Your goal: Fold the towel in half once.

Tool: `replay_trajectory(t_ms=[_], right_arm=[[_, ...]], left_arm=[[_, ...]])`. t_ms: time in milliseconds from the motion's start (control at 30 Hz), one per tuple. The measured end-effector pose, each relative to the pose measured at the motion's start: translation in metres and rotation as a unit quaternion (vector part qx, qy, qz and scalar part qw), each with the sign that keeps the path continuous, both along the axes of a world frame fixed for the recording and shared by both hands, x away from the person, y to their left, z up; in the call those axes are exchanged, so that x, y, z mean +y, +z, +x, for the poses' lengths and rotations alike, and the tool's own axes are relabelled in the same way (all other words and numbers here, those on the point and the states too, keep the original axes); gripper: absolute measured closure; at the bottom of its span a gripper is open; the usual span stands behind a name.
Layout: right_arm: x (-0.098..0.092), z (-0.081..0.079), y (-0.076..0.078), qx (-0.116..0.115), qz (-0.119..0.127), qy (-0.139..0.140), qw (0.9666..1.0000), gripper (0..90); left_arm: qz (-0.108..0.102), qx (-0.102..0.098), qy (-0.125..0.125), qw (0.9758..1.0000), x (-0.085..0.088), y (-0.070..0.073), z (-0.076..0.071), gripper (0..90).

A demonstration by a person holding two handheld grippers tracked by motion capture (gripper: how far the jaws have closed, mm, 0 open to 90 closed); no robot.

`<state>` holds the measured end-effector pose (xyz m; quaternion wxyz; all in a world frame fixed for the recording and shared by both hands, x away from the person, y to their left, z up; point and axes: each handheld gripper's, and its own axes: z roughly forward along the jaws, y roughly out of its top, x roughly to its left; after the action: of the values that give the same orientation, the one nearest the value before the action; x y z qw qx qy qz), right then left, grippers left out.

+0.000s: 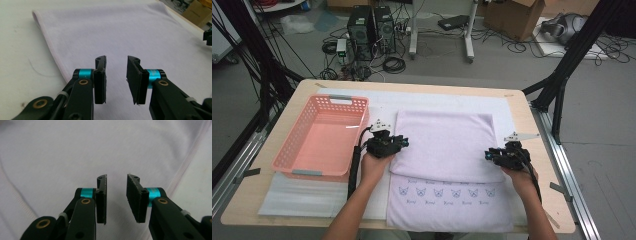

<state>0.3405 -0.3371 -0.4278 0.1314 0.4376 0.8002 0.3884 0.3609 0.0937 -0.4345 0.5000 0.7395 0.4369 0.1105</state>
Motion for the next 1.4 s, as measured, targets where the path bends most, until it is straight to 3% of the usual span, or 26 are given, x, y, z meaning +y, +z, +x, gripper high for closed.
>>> replay_trajectory(t_ms=[167,300,467,700,833,933,1133,1400], right_arm=[[-0.007,-0.028,-0.009,-0.003,0.015,0.010,0.9998,73.0],[-0.012,-0.044,-0.015,0.002,0.007,0.019,0.9998,73.9],[-0.012,-0.065,-0.012,-0.002,0.000,0.040,0.9992,75.3],[-0.013,-0.083,-0.013,-0.006,-0.011,0.041,0.9991,75.3],[-0.012,-0.092,-0.013,-0.007,-0.007,0.035,0.9993,74.5],[-0.013,-0.099,-0.013,-0.014,0.001,0.029,0.9995,70.4],[-0.020,-0.114,-0.010,-0.028,0.018,0.004,0.9994,65.3],[-0.035,-0.129,-0.008,-0.038,0.031,-0.039,0.9980,68.1]], left_arm=[[0.006,0.004,-0.024,0.9997,0.001,-0.001,-0.022,66.8],[0.005,0.010,-0.039,0.9992,0.002,-0.003,-0.035,66.5],[0.007,0.019,-0.051,0.9985,0.005,-0.010,-0.053,66.3],[0.014,0.005,-0.054,0.9984,0.009,-0.015,-0.071,62.7],[0.019,-0.009,-0.049,0.9986,0.011,-0.016,-0.078,55.1],[0.020,-0.004,-0.053,0.9984,0.010,-0.016,-0.082,55.0],[0.028,-0.016,-0.059,0.9978,0.008,-0.015,-0.090,65.3],[0.003,-0.008,-0.055,0.9985,0.015,-0.014,-0.108,50.8]])
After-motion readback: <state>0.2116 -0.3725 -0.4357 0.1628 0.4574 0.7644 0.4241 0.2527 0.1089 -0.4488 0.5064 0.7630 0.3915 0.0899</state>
